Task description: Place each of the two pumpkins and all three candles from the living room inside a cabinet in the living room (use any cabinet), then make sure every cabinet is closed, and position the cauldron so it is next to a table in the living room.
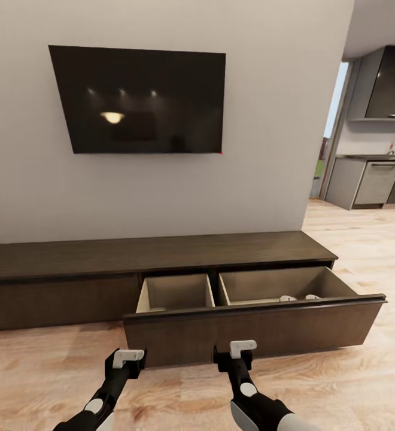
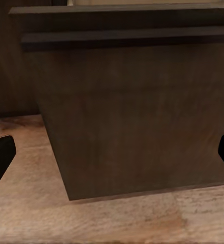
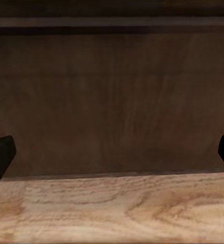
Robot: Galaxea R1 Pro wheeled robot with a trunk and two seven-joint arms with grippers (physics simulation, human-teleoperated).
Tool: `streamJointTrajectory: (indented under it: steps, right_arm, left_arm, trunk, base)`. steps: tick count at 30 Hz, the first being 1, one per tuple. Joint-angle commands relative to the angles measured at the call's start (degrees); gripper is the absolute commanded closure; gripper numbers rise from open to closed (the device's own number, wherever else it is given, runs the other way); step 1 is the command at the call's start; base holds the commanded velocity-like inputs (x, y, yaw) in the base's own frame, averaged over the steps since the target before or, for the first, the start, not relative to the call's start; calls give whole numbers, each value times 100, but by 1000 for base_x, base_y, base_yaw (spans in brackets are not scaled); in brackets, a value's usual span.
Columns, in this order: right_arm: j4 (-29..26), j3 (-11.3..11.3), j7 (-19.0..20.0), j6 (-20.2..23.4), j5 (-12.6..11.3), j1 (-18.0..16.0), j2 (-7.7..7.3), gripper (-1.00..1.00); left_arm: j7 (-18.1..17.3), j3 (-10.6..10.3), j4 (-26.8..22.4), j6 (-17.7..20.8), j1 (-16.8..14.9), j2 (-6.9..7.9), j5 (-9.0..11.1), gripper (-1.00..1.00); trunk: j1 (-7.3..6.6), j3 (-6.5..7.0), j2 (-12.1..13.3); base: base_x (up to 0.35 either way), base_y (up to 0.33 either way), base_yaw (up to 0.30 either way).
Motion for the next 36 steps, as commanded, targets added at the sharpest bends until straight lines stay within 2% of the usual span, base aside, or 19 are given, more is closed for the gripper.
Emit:
streamJointTrajectory:
  steps: [1,7,26,36]
  right_arm:
    - [-46,49,-28,-25,-45,-2,-4,-100]
    - [-506,33,-27,-29,-20,307,-28,-100]
    - [-573,17,-43,-18,-46,398,-32,-100]
    - [-522,-8,-42,18,-60,398,-31,-100]
  left_arm:
    - [43,-50,-5,-17,-4,5,17,-100]
    - [32,-53,-9,-15,-4,5,16,-100]
    - [23,-64,-28,-32,-4,5,33,-100]
    - [65,-403,-18,-25,-4,5,39,-100]
  trunk:
    - [1,-29,-4]
    - [16,-162,-12]
    - [16,-162,-12]
    - [16,-162,-12]
  base:
    - [0,0,0]
    - [0,0,0]
    - [53,0,0]
    - [64,0,0]
